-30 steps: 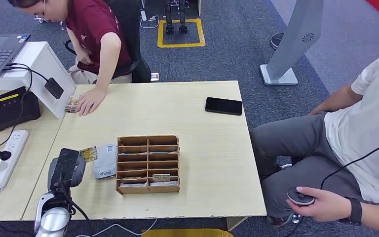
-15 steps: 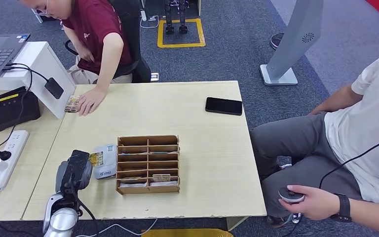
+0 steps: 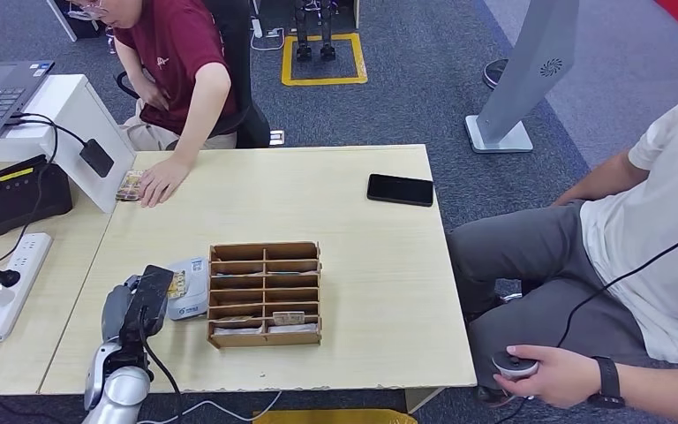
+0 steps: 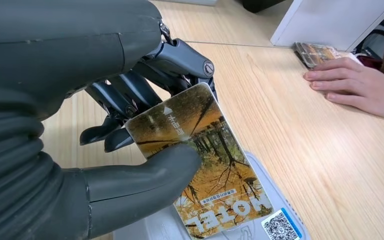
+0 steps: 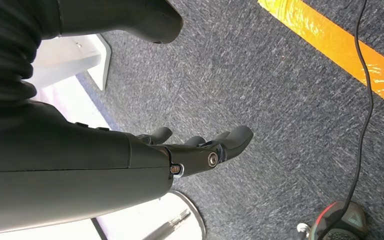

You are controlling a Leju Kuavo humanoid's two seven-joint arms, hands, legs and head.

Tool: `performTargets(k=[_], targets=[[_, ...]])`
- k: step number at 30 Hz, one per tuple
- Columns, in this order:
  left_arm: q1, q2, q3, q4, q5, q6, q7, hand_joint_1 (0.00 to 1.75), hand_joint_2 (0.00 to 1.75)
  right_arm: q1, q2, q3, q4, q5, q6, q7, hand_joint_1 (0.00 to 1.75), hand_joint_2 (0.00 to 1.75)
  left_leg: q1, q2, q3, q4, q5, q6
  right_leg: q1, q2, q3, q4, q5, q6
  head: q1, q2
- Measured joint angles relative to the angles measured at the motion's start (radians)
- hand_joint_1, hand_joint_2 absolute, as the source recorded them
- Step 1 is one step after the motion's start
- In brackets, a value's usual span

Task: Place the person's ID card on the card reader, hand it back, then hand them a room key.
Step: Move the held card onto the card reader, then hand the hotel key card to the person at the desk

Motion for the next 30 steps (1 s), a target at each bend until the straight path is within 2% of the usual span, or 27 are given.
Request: performTargets(k=[30], targets=[[-0.003, 0.015, 0.007, 0.063, -0.088, 0.028, 0.015, 1.75, 1.75, 0.002, 0.000, 0.034, 0.000, 0.000, 0.000, -0.028, 0.00, 1.75, 0.000, 0.000, 0.000, 0.000, 0.000, 0.000, 0.000, 0.000, 0.000, 0.000, 0.000, 0.000, 0.000, 0.000]])
